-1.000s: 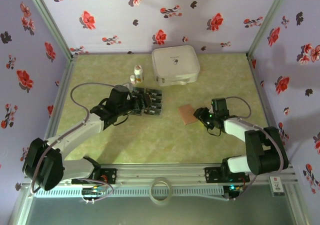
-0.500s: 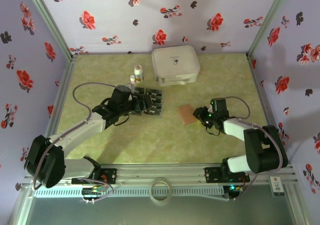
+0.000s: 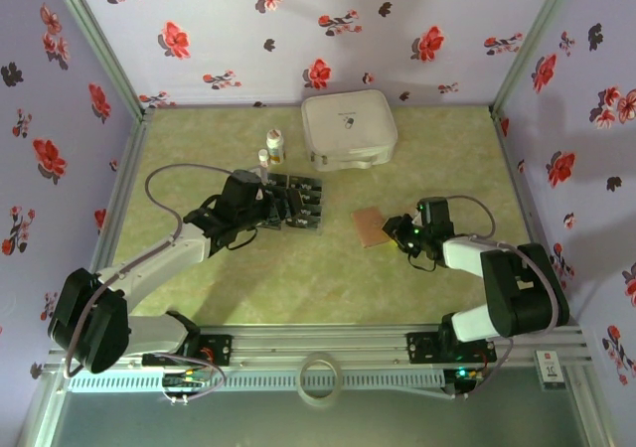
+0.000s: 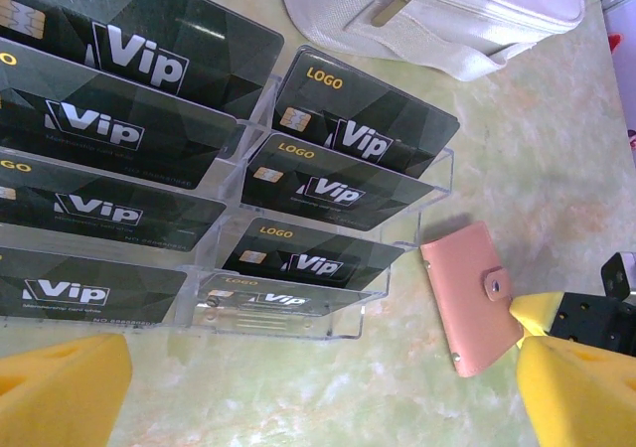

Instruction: Put the credit cards into the card holder

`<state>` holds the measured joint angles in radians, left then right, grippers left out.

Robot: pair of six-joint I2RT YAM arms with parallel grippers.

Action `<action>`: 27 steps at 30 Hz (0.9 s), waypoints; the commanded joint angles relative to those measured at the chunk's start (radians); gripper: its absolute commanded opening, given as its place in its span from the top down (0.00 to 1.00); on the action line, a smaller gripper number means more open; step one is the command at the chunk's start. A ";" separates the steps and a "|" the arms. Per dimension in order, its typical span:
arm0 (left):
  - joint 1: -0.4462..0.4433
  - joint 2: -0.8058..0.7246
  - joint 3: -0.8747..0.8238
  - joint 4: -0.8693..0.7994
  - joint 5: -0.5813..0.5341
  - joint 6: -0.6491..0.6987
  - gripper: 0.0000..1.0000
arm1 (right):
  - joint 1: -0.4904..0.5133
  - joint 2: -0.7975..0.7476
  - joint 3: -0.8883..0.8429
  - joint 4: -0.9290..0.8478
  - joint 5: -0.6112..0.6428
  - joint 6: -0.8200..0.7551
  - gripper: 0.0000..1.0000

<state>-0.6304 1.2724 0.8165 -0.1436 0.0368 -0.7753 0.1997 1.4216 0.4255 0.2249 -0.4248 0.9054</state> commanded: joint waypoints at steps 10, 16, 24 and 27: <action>-0.008 0.004 0.030 -0.012 -0.023 0.022 0.00 | -0.001 0.086 -0.032 0.157 -0.062 0.079 0.99; -0.009 -0.002 0.029 -0.022 -0.023 0.024 0.00 | 0.000 0.101 -0.054 0.282 -0.110 0.159 1.00; -0.010 0.006 0.049 -0.017 -0.026 0.008 0.00 | 0.009 -0.098 -0.016 0.204 -0.125 0.206 1.00; -0.009 0.013 0.061 -0.009 -0.027 0.002 0.00 | 0.018 -0.184 0.022 0.104 -0.108 0.181 1.00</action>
<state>-0.6312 1.2736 0.8398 -0.1535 0.0265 -0.7757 0.2073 1.3033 0.4000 0.4141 -0.5316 1.0859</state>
